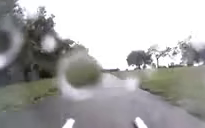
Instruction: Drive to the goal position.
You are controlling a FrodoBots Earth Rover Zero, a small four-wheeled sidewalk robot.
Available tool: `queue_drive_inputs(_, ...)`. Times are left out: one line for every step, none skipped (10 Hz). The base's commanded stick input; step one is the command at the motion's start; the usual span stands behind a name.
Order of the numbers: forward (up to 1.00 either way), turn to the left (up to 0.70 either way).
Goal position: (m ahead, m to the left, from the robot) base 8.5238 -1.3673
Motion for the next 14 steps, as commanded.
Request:
queue_drive_inputs(0.7, 0.0)
queue_drive_inputs(0.7, 0.0)
queue_drive_inputs(0.7, 0.0)
queue_drive_inputs(0.7, 0.0)
queue_drive_inputs(0.7, 0.0)
queue_drive_inputs(0.7, 0.0)
queue_drive_inputs(0.7, 0.0)
queue_drive_inputs(0.7, 0.0)
queue_drive_inputs(0.7, 0.0)
queue_drive_inputs(0.7, 0.0)
queue_drive_inputs(0.7, 0.0)
queue_drive_inputs(0.7, 0.0)
queue_drive_inputs(0.7, 0.0)
queue_drive_inputs(0.7, 0.0)
